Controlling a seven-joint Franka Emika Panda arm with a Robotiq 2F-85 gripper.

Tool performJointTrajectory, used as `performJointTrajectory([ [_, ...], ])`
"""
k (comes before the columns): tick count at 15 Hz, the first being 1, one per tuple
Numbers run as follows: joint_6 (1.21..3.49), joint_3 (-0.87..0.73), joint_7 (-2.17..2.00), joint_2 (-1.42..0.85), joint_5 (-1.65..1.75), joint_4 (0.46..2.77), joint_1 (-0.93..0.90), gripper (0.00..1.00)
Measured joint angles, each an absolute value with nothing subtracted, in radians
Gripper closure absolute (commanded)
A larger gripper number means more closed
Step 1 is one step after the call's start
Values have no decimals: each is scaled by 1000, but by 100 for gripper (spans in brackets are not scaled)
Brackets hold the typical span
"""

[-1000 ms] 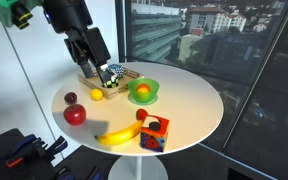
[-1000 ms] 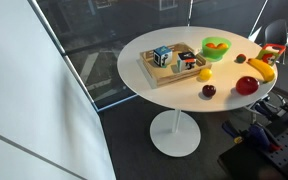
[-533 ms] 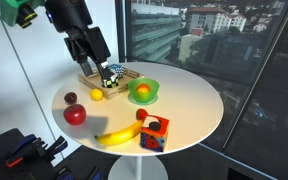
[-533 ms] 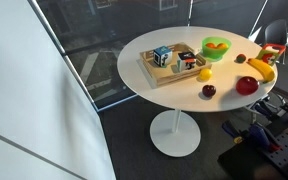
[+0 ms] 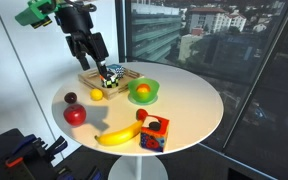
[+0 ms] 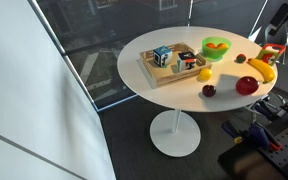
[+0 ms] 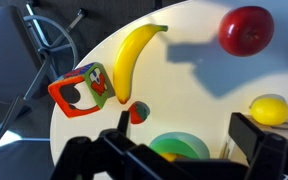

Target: Put the yellow circular fruit on the table in the green bowl

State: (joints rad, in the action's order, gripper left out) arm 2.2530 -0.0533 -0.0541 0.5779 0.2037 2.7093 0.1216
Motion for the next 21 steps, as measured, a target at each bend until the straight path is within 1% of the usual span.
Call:
performJointTrajectory([
  [5,2259,-50,-54,470,89,2651,47,0],
  [11,2248,-43,-53,373,-27,2586,5,0],
  [21,2228,-42,-52,354,-47,2564,0,0],
])
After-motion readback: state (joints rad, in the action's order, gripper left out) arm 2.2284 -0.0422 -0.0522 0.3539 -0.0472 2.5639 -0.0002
